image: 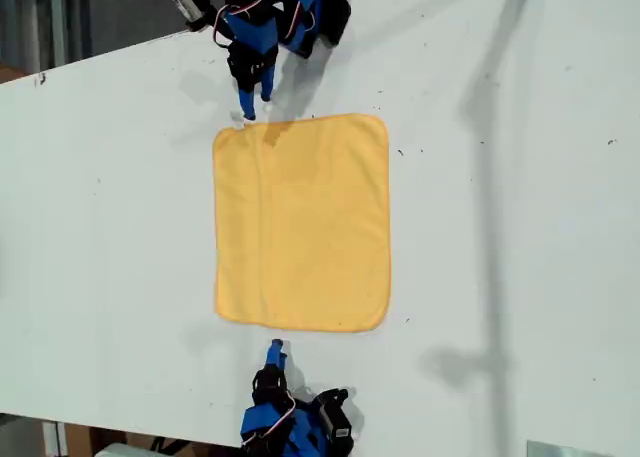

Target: Grasp corners of a square towel and fold twice.

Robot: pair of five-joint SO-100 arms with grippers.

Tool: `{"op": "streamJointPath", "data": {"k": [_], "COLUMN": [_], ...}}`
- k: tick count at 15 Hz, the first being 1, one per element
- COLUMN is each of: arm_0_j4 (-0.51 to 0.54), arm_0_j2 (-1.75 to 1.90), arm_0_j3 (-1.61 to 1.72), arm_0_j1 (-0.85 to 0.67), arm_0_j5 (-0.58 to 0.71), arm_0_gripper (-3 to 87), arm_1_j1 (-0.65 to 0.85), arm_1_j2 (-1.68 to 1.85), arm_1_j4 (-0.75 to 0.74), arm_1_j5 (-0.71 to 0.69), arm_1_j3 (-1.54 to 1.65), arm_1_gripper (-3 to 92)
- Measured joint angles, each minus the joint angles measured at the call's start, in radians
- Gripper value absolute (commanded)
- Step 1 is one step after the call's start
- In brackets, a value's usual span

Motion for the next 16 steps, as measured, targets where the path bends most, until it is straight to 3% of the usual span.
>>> {"op": "streamJointPath", "data": {"k": [5,7,8,9,10,11,12,13,14,15,16], "arm_0_j4": [0.002,0.0,-0.002,-0.015,-0.06,-0.103,-0.114,-0.075,-0.066,-0.066,-0.058], "arm_0_j2": [0.0,0.0,0.002,0.002,0.002,0.002,0.002,0.002,0.002,0.002,0.002], "arm_0_j3": [0.0,0.0,0.0,0.0,0.003,0.005,0.005,0.005,0.005,-0.018,-0.034], "arm_0_j1": [-0.008,-0.12,-0.107,-0.034,0.049,0.12,0.181,0.261,0.33,0.377,0.462], "arm_0_j5": [0.029,0.031,0.002,-0.071,-0.109,-0.135,-0.17,-0.241,-0.247,-0.259,-0.304], "arm_0_gripper": [13.0,12.9,12.6,12.5,12.6,14.2,30.3,32.1,32.3,36.0,17.2], "arm_1_j1": [0.0,0.008,0.035,-0.041,-0.166,-0.321,-0.42,-0.434,-0.448,-0.462,-0.46], "arm_1_j2": [0.0,0.0,0.002,0.0,0.002,0.0,0.0,0.0,0.0,0.0,0.0], "arm_1_j4": [0.0,-0.002,-0.018,-0.087,-0.156,-0.163,-0.133,-0.083,-0.066,-0.06,-0.04], "arm_1_j5": [0.0,0.0,0.0,0.0,0.005,0.009,0.009,0.009,0.009,0.009,0.009], "arm_1_j3": [0.0,0.0,0.006,0.012,0.011,0.011,0.009,0.003,-0.009,-0.031,-0.041], "arm_1_gripper": [22.8,22.9,22.9,22.1,29.0,29.5,29.9,46.0,50.8,46.6,46.9]}}
